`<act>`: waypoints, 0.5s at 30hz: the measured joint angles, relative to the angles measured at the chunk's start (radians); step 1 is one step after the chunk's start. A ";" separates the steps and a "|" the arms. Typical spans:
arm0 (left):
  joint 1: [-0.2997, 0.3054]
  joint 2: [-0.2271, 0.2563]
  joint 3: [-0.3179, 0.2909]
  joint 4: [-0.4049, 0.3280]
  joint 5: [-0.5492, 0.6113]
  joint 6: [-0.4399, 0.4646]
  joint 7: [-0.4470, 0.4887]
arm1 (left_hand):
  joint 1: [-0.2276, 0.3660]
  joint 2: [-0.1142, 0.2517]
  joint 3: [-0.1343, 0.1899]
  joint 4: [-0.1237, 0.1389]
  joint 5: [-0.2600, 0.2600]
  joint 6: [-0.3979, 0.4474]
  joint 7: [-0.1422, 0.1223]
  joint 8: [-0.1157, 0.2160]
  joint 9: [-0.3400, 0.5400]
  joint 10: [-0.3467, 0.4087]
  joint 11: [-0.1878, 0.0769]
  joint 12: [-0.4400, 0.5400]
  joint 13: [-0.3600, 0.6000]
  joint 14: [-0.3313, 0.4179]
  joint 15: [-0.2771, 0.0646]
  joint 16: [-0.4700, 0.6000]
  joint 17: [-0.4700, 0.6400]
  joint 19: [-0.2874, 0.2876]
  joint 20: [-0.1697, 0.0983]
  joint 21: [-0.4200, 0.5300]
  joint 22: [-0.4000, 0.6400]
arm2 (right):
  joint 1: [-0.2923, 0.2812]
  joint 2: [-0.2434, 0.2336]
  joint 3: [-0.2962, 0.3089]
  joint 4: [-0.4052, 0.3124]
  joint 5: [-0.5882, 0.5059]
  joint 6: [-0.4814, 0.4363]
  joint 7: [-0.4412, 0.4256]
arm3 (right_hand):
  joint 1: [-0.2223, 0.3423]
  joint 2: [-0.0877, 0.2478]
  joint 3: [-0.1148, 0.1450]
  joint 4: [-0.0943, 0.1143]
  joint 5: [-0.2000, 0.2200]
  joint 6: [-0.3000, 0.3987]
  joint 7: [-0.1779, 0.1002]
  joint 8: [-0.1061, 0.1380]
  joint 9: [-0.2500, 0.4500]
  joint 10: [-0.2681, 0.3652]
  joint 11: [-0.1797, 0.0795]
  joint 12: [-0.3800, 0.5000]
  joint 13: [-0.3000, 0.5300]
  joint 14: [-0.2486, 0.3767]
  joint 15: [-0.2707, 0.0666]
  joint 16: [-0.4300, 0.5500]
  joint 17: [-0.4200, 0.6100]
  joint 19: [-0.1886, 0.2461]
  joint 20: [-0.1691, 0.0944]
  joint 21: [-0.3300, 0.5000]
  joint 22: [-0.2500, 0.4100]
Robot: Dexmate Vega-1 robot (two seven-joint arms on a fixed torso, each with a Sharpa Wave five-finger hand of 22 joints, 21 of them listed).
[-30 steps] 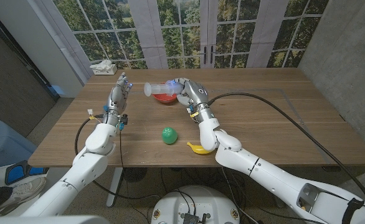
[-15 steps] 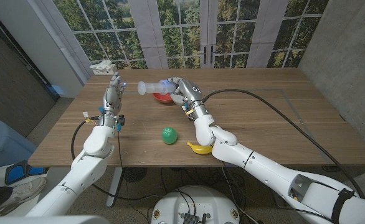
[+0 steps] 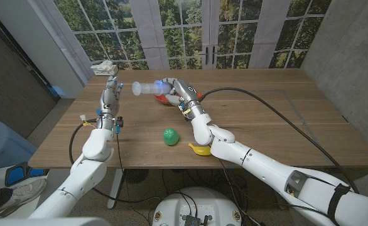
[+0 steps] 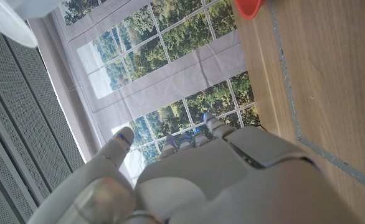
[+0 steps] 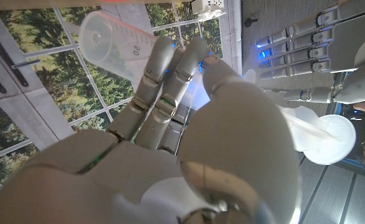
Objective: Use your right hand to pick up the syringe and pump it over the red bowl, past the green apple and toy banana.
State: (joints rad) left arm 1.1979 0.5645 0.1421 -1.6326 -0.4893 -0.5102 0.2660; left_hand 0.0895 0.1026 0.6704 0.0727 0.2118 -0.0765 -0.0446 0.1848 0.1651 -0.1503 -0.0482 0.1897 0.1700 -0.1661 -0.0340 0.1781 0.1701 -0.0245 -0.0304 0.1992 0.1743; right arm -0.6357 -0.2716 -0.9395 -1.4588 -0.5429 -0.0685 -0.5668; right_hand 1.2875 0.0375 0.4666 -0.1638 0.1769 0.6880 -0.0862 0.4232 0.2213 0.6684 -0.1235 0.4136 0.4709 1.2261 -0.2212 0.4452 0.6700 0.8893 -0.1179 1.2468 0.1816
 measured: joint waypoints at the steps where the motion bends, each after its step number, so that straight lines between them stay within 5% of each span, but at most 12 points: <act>1: 0.002 -0.001 -0.002 -0.002 0.003 -0.002 0.003 | 0.000 0.000 0.000 0.000 0.000 0.000 0.000 0.000 0.000 0.000 0.000 0.000 0.000 0.000 0.000 0.000 0.000 0.000 0.000 0.000 0.000 | 0.004 0.004 0.000 0.007 0.003 0.003 0.002 | 0.000 0.000 0.000 0.000 0.000 0.000 0.000 0.000 0.000 0.000 0.000 0.000 0.000 0.000 0.000 0.000 0.000 0.000 0.000 0.000 0.000; 15: 0.037 -0.011 -0.030 -0.041 0.091 -0.015 0.070 | 0.000 0.000 -0.004 -0.004 0.000 0.009 -0.009 0.000 0.000 0.015 -0.007 0.000 0.000 0.000 0.000 0.000 -0.003 0.005 -0.005 0.000 -0.002 | 0.039 0.035 -0.009 0.069 0.048 0.043 0.033 | 0.000 0.000 0.000 0.000 0.000 0.007 -0.007 -0.001 -0.001 0.000 0.000 0.000 0.000 0.000 0.000 0.000 0.003 0.000 0.000 0.011 0.000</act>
State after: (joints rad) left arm 1.2352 0.5535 0.1120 -1.6732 -0.3980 -0.5251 0.3364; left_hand 0.0896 0.1026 0.6662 0.0685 0.2118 -0.0675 -0.0537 0.1848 0.1651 -0.1356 -0.0550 0.1897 0.1700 -0.1662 -0.0340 0.1781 0.1674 -0.0191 -0.0358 0.1992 0.1720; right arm -0.5970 -0.2371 -0.9488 -1.3902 -0.4949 -0.0252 -0.5341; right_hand 1.2876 0.0375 0.4667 -0.1639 0.1768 0.6950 -0.0931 0.4220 0.2205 0.6684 -0.1235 0.4136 0.4709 1.2261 -0.2212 0.4453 0.6730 0.8893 -0.1179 1.2579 0.1817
